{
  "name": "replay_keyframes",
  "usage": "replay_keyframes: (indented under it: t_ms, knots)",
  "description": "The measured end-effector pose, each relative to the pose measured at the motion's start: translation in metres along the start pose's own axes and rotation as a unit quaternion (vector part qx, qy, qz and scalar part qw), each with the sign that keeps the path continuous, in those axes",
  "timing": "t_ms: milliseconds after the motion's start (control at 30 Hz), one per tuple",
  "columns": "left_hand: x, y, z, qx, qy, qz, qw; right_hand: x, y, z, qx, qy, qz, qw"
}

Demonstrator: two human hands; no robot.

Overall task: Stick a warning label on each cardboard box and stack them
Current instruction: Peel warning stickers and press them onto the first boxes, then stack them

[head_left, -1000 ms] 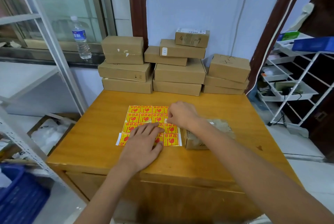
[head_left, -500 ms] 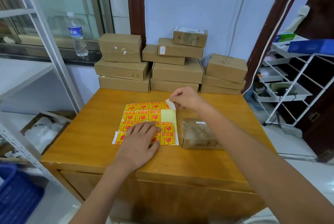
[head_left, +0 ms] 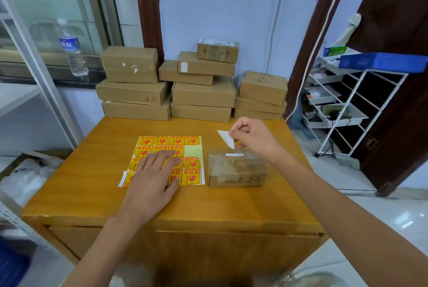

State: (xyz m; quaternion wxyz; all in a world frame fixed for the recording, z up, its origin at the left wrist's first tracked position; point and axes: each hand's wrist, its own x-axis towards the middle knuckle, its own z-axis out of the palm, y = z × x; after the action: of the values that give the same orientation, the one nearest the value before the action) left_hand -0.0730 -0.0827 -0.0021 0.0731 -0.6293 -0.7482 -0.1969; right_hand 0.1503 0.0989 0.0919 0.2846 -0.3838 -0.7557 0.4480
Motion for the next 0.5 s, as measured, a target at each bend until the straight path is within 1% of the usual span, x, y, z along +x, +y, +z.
replay_keyframes:
  t_ms: [33, 67, 100, 133, 167, 200, 233, 267, 300, 367, 467, 500]
  knots:
    - [0.000, 0.008, -0.004, -0.020, 0.030, -0.007, 0.999, -0.007, 0.003, -0.002, -0.032, 0.012, -0.033, 0.999]
    - [0.002, 0.022, -0.010, -0.063, 0.057, -0.026, 0.996, -0.015, 0.005, -0.003, -0.075, 0.026, -0.069, 0.994]
    - [0.006, 0.038, -0.017, -0.130, 0.069, -0.060, 0.987, -0.025, 0.007, -0.003, -0.125, 0.041, -0.108, 0.985]
    - [0.012, 0.056, -0.024, -0.222, 0.055, -0.110, 0.967, -0.035, 0.009, -0.003, -0.179, 0.056, -0.148, 0.971]
    - [0.020, 0.074, -0.031, -0.329, 0.016, -0.164, 0.930, -0.046, 0.011, -0.002, -0.229, 0.072, -0.192, 0.952]
    - [0.027, 0.091, -0.038, -0.428, -0.029, -0.209, 0.879, -0.056, 0.014, -0.001, -0.274, 0.089, -0.236, 0.928]
    - [0.033, 0.105, -0.044, -0.501, -0.066, -0.239, 0.829, -0.064, 0.016, 0.001, -0.311, 0.108, -0.280, 0.902]
    - [0.038, 0.115, -0.048, -0.540, -0.087, -0.250, 0.799, -0.071, 0.017, 0.002, -0.336, 0.124, -0.317, 0.878]
    - [0.042, 0.123, -0.050, -0.557, -0.098, -0.251, 0.786, -0.075, 0.019, 0.003, -0.346, 0.135, -0.348, 0.861]
    - [0.043, 0.134, -0.052, -0.579, -0.107, -0.246, 0.770, -0.081, 0.020, 0.004, -0.348, 0.154, -0.383, 0.842]
    - [0.042, 0.141, -0.049, -0.598, -0.097, -0.240, 0.759, -0.082, 0.022, 0.000, -0.341, 0.180, -0.410, 0.826]
    - [0.042, 0.142, -0.049, -0.598, -0.096, -0.238, 0.760, -0.083, 0.023, -0.001, -0.327, 0.183, -0.411, 0.831]
